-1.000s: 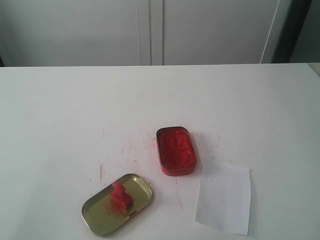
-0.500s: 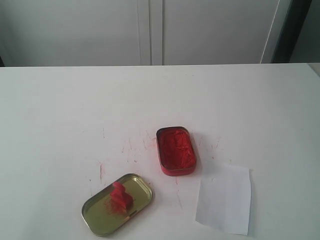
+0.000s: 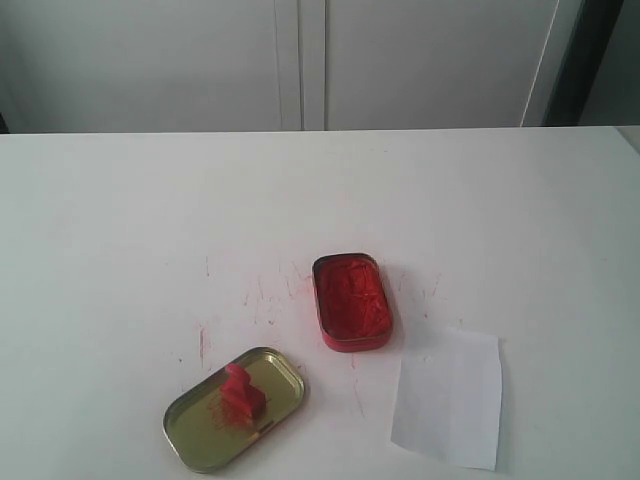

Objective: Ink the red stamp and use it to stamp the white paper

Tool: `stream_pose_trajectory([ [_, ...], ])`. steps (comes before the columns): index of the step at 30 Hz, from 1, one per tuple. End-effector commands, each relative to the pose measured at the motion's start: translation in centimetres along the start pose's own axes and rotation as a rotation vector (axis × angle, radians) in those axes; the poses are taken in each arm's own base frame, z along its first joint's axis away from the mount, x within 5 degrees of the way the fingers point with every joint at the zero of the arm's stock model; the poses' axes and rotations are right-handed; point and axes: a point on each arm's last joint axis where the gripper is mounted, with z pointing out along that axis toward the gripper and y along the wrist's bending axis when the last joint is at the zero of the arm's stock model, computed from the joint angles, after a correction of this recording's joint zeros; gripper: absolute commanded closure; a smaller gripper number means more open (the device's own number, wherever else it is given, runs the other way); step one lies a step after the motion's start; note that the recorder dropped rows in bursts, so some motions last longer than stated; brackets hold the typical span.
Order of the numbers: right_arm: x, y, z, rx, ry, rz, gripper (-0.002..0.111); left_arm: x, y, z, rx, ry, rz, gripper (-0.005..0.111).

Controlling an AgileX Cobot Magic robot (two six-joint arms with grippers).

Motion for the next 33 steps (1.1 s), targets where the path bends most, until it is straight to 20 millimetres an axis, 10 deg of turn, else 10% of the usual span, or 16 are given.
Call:
stream_pose_trajectory([
  [1, 0.2, 0.0, 0.0, 0.002, 0.000, -0.006, 0.108, -1.2, -0.1, 0.5, 0.067, 0.125, 0.072, 0.107],
  [17, 0.2, 0.0, 0.0, 0.002, 0.000, -0.006, 0.108, -8.3, -2.0, 9.6, 0.467, 0.425, 0.294, 0.107],
  [33, 0.2, 0.0, 0.0, 0.002, 0.000, -0.006, 0.108, -13.4, -11.1, 17.4, 0.691, 0.475, 0.615, 0.107],
])
